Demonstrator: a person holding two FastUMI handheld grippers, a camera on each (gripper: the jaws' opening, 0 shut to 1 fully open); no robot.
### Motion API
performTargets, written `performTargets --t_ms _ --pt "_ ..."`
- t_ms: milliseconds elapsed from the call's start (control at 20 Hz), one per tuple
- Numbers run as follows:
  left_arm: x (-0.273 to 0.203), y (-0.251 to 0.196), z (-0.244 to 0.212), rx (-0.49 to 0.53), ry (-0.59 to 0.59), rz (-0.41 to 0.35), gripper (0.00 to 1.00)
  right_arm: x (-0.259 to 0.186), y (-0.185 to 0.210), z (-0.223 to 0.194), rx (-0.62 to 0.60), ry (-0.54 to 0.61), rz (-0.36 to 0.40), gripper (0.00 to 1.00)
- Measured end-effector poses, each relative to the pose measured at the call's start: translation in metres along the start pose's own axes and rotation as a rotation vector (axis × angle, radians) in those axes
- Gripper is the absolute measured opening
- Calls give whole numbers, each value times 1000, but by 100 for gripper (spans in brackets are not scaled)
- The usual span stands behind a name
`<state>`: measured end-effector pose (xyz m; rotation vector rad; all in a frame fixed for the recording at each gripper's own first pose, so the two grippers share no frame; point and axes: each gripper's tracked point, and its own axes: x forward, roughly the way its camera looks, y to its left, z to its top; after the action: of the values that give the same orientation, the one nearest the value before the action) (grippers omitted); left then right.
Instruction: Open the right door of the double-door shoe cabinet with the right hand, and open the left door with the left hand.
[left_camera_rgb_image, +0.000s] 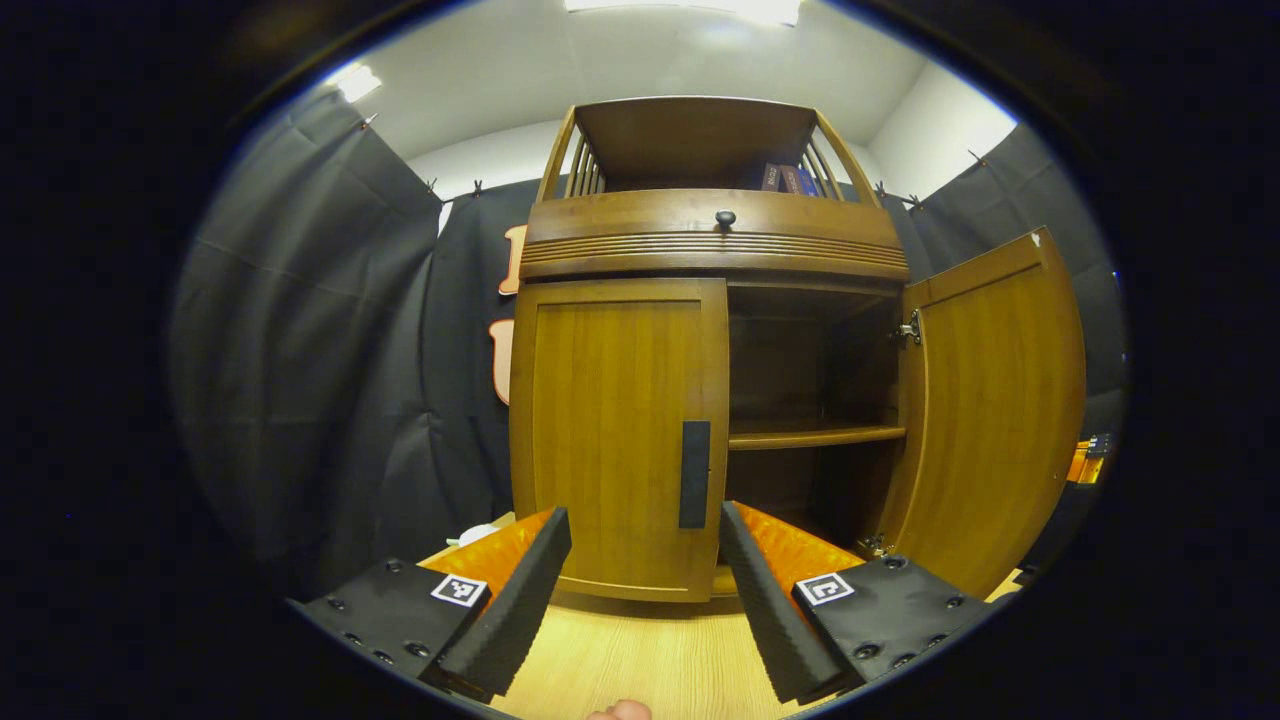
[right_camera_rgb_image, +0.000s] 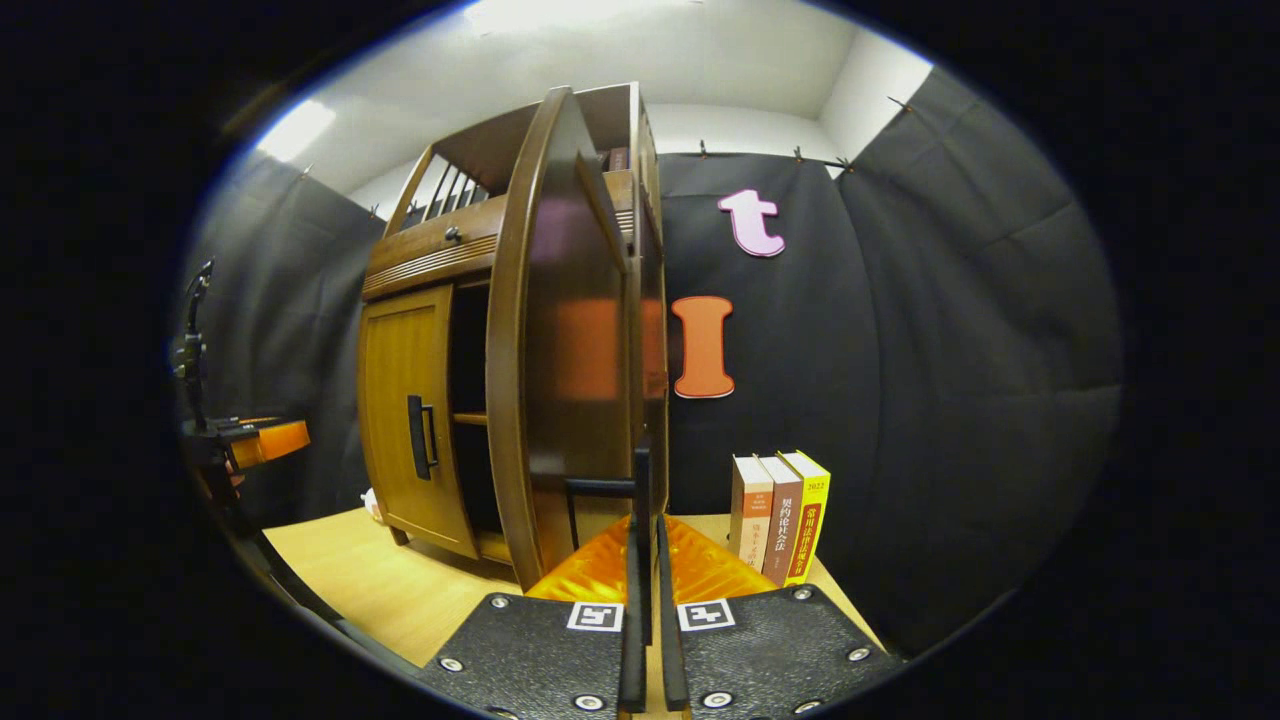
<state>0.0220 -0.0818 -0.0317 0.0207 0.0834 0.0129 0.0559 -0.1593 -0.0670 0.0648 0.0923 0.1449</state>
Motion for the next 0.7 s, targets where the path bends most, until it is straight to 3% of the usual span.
performTargets --t_ms 350,400,450,700 --pt "9 -15 0 22 -19 -10 97 -21 -7 7 -26 -17 -8 6" --pt "14 -17 1 24 -22 -15 97 -30 -5 7 -23 -17 0 13" --pt "19 -19 0 25 -20 -22 97 -37 -4 8 -26 -14 -4 7" --pt "58 -30 -2 42 -22 -52 98 -61 -3 22 -87 -43 -50 7"
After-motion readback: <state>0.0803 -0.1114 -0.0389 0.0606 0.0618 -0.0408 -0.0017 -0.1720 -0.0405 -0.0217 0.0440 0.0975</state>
